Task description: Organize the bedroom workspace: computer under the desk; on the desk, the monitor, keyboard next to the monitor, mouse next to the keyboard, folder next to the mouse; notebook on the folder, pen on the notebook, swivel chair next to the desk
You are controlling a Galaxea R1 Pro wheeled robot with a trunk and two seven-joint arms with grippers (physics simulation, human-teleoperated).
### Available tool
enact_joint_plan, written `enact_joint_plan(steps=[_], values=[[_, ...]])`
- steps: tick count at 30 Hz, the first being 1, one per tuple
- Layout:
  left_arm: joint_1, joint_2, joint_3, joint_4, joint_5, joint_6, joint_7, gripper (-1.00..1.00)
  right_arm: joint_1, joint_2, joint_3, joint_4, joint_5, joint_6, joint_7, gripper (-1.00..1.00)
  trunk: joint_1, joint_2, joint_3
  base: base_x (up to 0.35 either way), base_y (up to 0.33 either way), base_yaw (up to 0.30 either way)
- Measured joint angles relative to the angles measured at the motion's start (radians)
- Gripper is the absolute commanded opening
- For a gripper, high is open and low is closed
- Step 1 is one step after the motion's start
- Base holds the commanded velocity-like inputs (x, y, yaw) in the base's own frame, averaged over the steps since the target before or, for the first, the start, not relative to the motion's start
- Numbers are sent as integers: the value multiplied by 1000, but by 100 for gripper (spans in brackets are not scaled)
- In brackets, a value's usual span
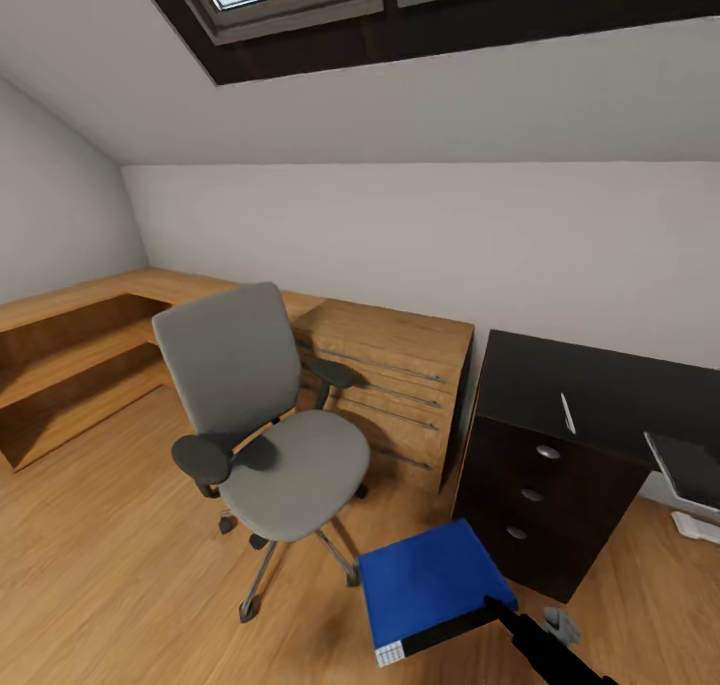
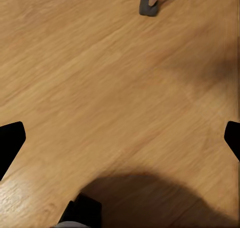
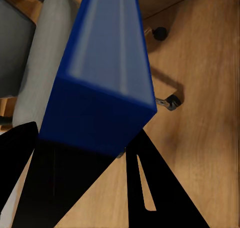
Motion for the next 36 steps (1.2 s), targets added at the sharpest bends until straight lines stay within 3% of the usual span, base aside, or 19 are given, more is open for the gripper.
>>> enact_joint_plan(steps=[8, 36], values=[[0, 1, 0, 1, 0, 0, 0, 100, 0, -15, -1, 0, -2, 1, -1, -100, -31, 56, 25, 0, 0, -267], [0, 1, 0, 2, 0, 0, -2, 100, 0, -10, 0, 0, 0, 3, -1, -100, -138, 252, 104, 0, 0, -269]])
